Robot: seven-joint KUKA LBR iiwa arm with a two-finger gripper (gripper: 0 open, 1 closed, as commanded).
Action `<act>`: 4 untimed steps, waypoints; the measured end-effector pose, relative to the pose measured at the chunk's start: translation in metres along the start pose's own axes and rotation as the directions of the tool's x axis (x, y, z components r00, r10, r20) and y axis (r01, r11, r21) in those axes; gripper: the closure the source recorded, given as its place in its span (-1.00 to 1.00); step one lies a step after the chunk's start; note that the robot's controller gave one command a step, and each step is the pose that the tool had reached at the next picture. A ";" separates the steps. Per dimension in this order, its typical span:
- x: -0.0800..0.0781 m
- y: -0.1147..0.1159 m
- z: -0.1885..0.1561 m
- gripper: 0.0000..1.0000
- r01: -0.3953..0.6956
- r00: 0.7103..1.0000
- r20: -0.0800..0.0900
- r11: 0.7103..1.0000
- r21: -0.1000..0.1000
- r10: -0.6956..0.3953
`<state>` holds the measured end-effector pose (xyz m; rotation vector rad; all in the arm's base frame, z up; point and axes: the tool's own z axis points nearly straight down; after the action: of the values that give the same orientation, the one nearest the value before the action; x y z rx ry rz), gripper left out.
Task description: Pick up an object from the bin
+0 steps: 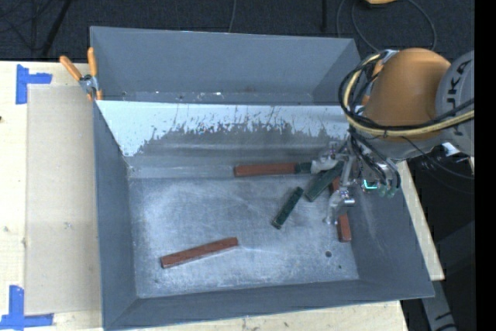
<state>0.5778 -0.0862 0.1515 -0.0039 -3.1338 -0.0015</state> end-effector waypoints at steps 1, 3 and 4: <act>-0.002 0.000 -0.004 -1.00 0.002 1.000 0.007 1.000 0.001 -0.002; -0.030 -0.009 0.069 -1.00 0.308 0.951 -0.014 0.951 -0.005 -0.308; -0.035 -0.032 0.076 -1.00 0.484 0.875 -0.004 0.875 -0.017 -0.484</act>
Offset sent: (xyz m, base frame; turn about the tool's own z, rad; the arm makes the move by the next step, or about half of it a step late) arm 0.0327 -0.0100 -0.0815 -0.3396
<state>0.6117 -0.1180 0.0750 0.7774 -3.0280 -0.0291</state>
